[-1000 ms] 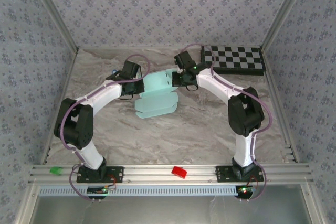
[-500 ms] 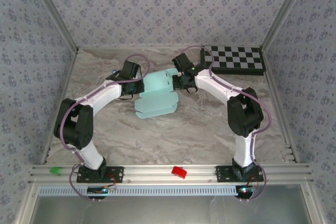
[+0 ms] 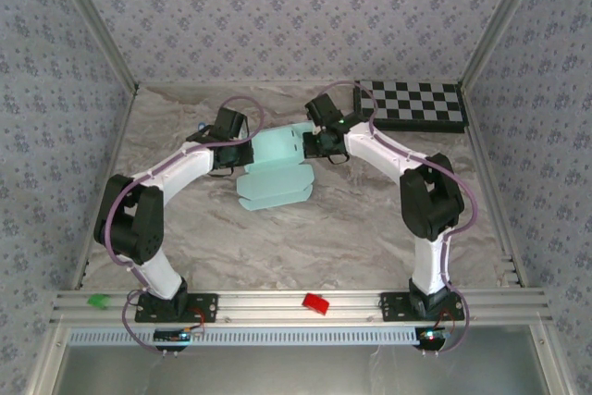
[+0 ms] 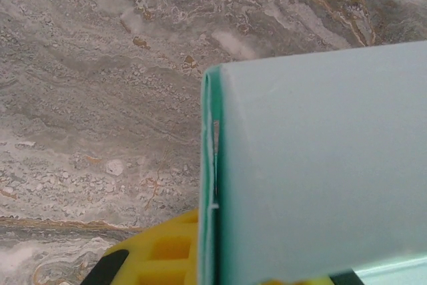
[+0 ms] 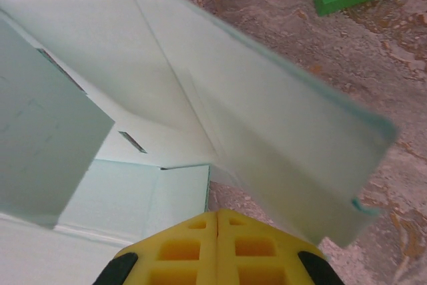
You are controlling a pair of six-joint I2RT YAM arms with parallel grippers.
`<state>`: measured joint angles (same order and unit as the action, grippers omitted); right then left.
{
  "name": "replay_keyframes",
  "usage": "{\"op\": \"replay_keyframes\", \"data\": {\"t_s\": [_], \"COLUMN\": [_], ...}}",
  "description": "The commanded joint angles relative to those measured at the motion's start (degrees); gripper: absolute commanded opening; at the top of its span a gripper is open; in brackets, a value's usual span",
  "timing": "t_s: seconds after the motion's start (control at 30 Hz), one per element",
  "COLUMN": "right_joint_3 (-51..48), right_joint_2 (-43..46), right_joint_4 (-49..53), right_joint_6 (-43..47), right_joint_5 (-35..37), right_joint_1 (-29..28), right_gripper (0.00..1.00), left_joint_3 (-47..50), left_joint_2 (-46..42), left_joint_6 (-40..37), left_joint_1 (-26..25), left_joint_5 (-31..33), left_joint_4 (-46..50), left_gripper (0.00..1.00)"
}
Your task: Fold the paper box
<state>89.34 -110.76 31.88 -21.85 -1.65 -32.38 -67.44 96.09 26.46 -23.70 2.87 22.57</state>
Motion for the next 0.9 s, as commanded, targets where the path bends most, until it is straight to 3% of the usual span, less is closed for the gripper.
{"op": "replay_keyframes", "data": {"t_s": [0.0,0.87], "right_joint_3": [-1.74,-1.02], "right_joint_2": [1.60,-1.56], "right_joint_4": [-3.98,-9.80], "right_joint_6": [-1.27,-2.43], "right_joint_5": [-5.68,-18.29], "right_joint_1": [0.47,0.56], "right_gripper": [0.00,0.00], "left_joint_3": [0.03,-0.43], "left_joint_2": [-1.89,-1.42], "left_joint_6": [0.00,0.43], "left_joint_1": [-0.55,-0.91], "left_joint_5": [-1.11,-2.00], "left_joint_4": [-1.33,-1.84], "left_gripper": [0.00,0.00]}}
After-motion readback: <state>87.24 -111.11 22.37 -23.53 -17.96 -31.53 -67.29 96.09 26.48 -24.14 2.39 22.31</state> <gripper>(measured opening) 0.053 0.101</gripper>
